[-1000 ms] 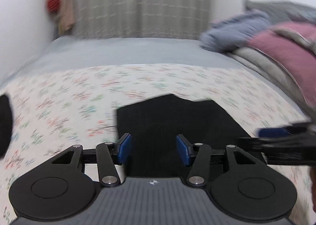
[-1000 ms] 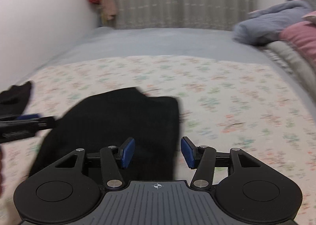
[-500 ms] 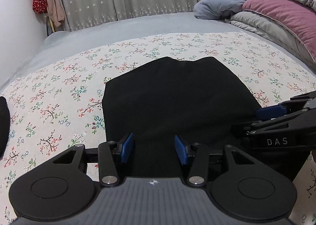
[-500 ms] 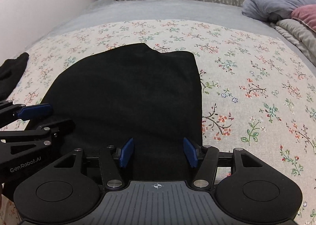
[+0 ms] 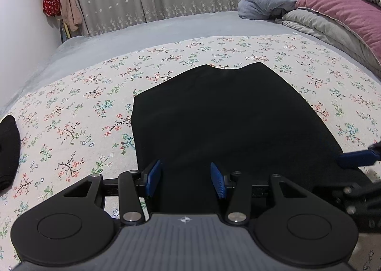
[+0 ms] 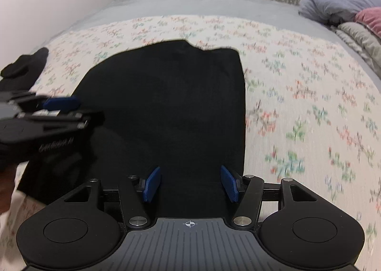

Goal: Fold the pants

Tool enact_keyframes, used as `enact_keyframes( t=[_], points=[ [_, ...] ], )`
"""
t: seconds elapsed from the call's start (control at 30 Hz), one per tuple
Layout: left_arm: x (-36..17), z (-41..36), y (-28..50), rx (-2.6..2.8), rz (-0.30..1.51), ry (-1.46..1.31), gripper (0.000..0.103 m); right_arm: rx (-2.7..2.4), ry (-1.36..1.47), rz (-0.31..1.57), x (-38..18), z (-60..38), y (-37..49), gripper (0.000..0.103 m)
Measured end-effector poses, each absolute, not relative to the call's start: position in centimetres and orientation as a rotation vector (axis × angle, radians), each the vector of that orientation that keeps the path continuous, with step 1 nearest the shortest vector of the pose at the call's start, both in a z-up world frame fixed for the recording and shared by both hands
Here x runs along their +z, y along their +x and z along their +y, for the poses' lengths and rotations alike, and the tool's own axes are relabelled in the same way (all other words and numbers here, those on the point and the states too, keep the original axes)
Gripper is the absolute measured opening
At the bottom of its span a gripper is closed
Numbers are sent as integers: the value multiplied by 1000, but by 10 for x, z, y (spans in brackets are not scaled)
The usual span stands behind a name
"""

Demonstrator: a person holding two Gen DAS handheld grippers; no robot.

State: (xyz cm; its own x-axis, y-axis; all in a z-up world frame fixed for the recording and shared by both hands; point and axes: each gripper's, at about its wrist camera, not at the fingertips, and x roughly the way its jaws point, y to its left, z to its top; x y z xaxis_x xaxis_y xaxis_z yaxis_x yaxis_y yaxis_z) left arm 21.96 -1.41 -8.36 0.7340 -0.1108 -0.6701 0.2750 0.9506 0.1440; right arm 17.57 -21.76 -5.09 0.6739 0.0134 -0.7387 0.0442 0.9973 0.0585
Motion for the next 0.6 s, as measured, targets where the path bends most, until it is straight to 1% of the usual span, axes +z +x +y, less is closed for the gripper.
enact_keyframes(
  t=[0.3, 0.6],
  points=[
    [-73, -11, 197, -183, 700, 282, 70, -3, 32, 847, -50, -213, 153, 57],
    [-80, -14, 175, -177, 688, 351, 70, 5, -12, 846, -56, -208, 130, 59]
  ],
)
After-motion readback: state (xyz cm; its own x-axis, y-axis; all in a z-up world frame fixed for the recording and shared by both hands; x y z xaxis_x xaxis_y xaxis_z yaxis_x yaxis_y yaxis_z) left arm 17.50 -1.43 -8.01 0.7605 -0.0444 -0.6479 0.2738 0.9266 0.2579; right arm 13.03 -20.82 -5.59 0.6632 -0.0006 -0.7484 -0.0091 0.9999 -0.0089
